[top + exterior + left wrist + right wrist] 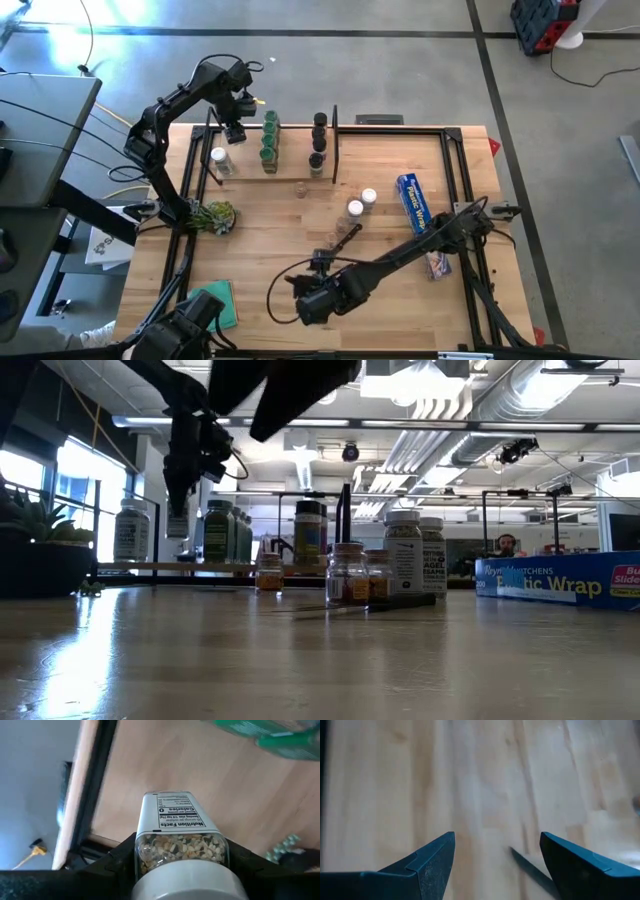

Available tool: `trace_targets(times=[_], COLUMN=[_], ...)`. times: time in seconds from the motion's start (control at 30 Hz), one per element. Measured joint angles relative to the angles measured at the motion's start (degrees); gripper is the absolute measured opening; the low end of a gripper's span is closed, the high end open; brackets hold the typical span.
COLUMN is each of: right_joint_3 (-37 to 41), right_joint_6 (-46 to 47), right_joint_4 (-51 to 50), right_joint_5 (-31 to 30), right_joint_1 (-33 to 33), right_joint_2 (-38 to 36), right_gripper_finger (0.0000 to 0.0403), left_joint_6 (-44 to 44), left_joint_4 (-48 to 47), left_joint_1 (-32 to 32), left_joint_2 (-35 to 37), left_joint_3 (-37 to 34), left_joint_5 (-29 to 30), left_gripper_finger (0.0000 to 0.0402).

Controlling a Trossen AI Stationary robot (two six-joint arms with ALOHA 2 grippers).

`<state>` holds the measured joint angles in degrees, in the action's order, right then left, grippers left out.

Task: Shelf spices
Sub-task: Put the white lid seasoning bottle on the shelf

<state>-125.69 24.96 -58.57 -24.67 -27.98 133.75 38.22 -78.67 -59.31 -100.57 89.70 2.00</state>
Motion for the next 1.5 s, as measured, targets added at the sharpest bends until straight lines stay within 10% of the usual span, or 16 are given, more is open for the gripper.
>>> trace_targets(times=[0.93,1.5], right_joint_3=[-0.02,-0.02], right_joint_6=[-11.53,-11.56], right_joint_4=[-5.27,-3.30], right_joint_5=[11.46,11.21], right_joint_1=[7.82,7.79], right_joint_2=[-1.09,-1.09], right_gripper_finger=[0.0286,0.0286], left_joint_6=[-5.84,-8.44], left_joint_4=[-0.28,0.19], left_joint_1=[-1.43,-1.29], left_joint_2=[-7.48,-7.24], left_joint_3=[-1.14,-1.17], left_joint_5=[1.41,7.48], left_gripper_finger=[0.0192,0.0278])
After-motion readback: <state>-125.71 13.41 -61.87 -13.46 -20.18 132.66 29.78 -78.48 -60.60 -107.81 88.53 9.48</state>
